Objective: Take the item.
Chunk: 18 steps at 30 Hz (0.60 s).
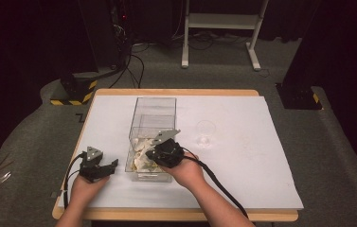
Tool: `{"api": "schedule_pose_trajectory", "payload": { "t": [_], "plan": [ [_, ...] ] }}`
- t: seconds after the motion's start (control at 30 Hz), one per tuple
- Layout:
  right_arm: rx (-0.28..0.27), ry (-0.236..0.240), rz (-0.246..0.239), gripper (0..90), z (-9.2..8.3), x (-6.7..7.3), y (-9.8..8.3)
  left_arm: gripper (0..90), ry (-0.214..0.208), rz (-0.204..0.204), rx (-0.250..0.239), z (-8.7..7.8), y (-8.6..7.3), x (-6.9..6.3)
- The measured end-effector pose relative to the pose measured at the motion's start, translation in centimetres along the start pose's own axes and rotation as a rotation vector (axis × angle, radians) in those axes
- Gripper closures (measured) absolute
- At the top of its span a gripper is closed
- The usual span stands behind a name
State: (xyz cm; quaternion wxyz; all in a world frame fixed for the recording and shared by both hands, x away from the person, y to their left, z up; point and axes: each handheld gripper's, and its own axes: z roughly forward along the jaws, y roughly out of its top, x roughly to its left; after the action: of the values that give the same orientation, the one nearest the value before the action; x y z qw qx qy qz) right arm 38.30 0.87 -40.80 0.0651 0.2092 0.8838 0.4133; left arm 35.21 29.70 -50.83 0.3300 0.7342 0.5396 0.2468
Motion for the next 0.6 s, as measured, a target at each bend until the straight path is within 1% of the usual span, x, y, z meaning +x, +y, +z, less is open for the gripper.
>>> {"api": "schedule_pose_trajectory", "payload": {
  "t": [0.17,0.6],
  "plan": [
    [-0.032,0.003,0.021,90.0,-0.6,-0.1,-0.4,29.1,0.000,0.001,0.000,0.0,0.0,0.0],
    [-0.088,0.006,0.033,90.0,-2.3,-0.1,-0.3,29.2,0.000,0.000,0.000,0.0,0.0,0.0]
  ]
}}
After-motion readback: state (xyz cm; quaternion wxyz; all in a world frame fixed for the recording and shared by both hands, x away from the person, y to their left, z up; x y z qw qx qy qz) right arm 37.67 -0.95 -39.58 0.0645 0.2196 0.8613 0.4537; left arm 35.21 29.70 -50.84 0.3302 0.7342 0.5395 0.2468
